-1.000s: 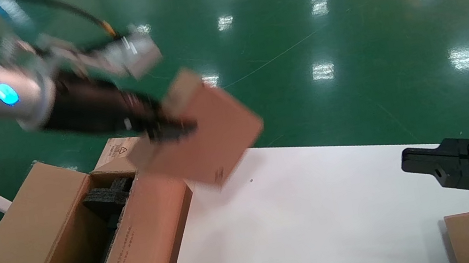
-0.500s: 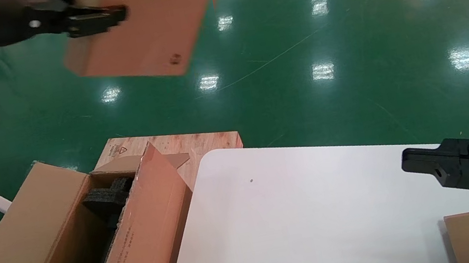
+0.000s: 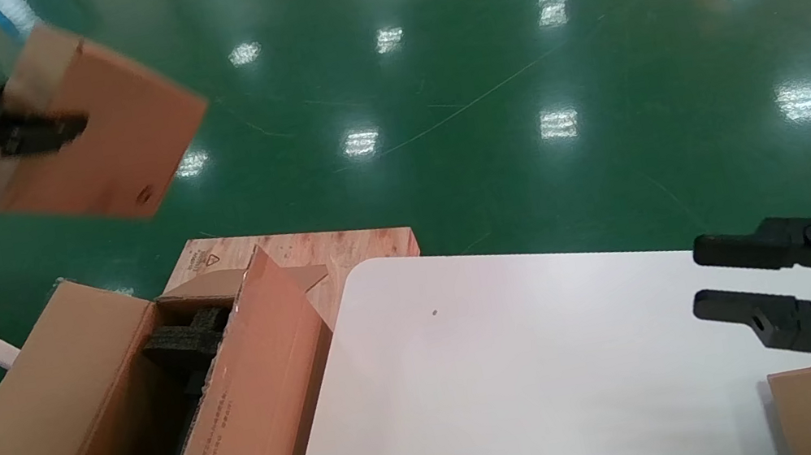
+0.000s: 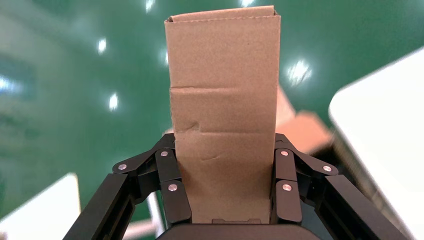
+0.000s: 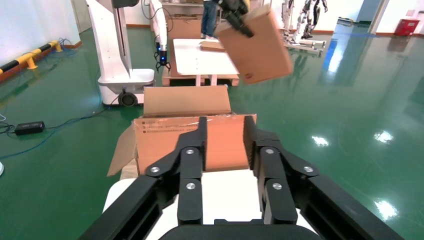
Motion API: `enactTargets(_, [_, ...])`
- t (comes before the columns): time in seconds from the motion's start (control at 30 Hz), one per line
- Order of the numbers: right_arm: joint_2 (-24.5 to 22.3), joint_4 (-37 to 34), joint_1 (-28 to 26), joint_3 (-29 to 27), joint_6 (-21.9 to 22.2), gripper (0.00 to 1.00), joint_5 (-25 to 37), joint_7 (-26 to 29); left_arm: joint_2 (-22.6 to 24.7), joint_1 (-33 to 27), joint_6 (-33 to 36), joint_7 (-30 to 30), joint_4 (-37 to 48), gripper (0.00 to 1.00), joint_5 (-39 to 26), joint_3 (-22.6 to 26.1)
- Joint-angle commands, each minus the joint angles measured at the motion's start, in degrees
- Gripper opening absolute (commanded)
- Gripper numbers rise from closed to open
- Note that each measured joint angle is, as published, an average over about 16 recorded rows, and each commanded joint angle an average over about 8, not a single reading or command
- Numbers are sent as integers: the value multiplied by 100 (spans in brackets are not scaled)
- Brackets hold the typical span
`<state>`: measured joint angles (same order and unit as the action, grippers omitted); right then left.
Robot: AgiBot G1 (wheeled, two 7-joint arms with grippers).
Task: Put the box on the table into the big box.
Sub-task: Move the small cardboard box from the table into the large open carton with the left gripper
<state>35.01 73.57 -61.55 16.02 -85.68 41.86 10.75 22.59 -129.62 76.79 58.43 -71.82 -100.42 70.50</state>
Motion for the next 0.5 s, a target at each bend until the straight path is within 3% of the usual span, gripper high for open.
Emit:
enactTargets(0.03, [0,0,0,0,0,100,0,0,6,-43,144,-40,94,0,-155,101])
enactTargets(0.5, [0,0,0,0,0,100,0,0,-181,-426,604,125,386,0,113,1376])
